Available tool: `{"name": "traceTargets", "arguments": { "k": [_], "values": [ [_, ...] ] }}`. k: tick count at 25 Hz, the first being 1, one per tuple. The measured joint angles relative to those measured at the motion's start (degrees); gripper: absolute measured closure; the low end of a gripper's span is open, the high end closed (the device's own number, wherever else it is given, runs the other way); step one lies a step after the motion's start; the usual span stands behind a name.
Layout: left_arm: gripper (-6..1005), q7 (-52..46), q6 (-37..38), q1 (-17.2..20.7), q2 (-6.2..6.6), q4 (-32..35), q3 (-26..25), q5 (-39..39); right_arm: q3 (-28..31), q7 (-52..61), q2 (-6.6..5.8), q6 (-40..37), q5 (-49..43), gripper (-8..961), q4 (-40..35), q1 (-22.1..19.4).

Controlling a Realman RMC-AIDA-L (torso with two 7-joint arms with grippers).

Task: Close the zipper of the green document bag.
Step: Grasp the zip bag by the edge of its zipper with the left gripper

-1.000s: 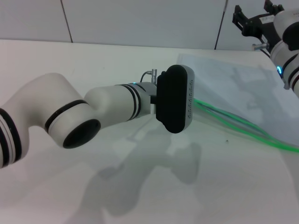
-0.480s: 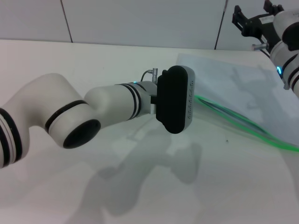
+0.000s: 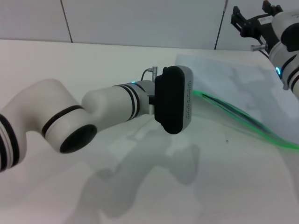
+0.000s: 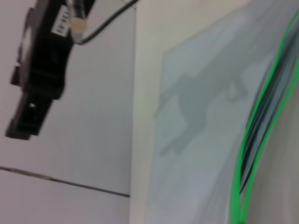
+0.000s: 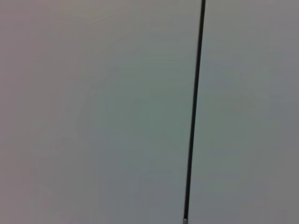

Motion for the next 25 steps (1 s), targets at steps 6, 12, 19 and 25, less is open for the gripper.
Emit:
{"name": "traceTargets", "arguments": {
  "k": [6,12,19,25],
  "values": [
    [920,0.02,4.86,3.02,0.14,0.31,-0.35,0.21,-0.09,1.35,-0.26,0.0,-0.2,152,-2.53,-1.25],
    [934,0.02,6.39,5.93,0.33,2.32,-0.89,-0.18,0.16,9.17,-2.18,3.4,-7.64,165,-6.92,-2.63],
    [944,-0.01,6.81,7.83,0.52,4.17,-2.12,0.01,0.1,29.23,-6.85,6.59,-27.92,181,-12.29,-3.44],
    [945,-0.14,7.63,9.49,0.55,5.65,-3.43,-0.21,0.54,45.93,-9.86,0.66,-44.63,195,-13.17,-4.53]
  ]
}}
